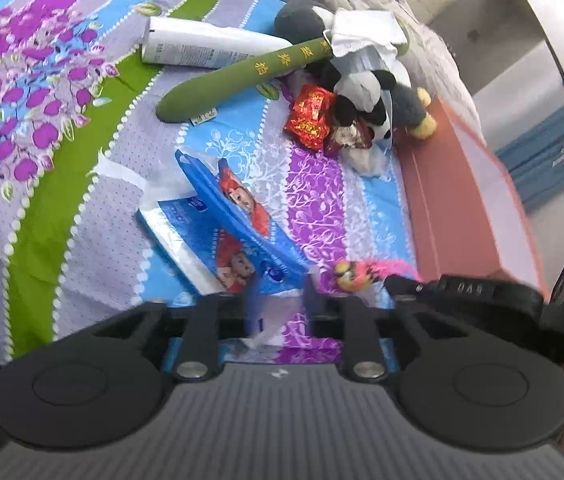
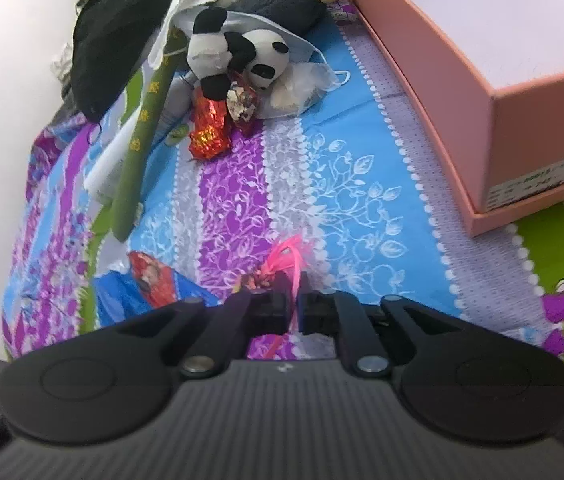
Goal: Organize soft objects
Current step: 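Lift the blue tissue pack with the left tool while the right tool lifts the bird toy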
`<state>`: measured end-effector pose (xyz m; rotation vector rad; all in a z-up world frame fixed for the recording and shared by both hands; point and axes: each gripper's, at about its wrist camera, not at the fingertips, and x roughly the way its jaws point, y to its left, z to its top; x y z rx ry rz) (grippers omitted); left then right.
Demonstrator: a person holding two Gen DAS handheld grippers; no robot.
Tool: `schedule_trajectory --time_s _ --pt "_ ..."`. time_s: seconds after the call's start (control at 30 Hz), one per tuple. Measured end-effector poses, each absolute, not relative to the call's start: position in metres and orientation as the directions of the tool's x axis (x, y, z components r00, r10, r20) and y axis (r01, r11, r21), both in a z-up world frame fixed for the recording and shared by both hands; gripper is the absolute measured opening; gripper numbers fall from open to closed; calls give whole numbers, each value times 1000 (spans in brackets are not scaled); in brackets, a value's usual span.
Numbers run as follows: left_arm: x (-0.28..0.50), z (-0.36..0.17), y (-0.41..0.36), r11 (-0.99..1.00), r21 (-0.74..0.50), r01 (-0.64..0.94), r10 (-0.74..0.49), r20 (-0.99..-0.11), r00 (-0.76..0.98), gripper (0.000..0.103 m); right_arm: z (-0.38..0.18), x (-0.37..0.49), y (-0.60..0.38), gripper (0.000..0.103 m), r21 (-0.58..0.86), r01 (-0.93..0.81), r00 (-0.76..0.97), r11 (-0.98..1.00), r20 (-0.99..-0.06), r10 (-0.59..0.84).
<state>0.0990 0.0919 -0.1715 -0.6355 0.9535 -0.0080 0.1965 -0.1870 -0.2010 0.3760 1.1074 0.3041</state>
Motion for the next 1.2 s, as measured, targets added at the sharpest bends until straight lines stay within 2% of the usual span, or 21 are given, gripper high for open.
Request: schedule_trajectory --time_s 0.07,0.1,0.33,0.6,0.8,0.9,1.03,1.2 --pt "100 -170 92 808 -522 -274 -277 -747 604 44 -195 194 -189 48 425 -73 424 902 -806 414" --pt "101 -169 92 804 -525 -278 -277 -746 606 44 -190 192 -189 50 410 -91 439 908 -802 406" --pt "104 -171 99 749 -555 -361 -257 -747 613 47 -163 185 -172 50 297 -270 504 916 -767 397" --pt "105 -177 108 717 -534 -447 -199 -772 604 47 -186 196 -137 48 200 -453 444 869 -795 414" --pt "107 -179 108 701 -535 -472 -192 -778 598 47 -205 196 -127 48 118 -474 440 872 -827 351" --pt "110 -182 107 697 -529 -485 -184 -785 591 55 -206 193 -126 47 81 -491 448 867 -830 332" --pt "115 -186 106 693 -526 -492 -186 -791 583 56 -212 191 -126 47 42 -516 450 855 -837 312" --pt "122 -193 101 703 -502 -504 -174 -808 563 56 -218 195 -134 45 62 -480 449 875 -839 306"
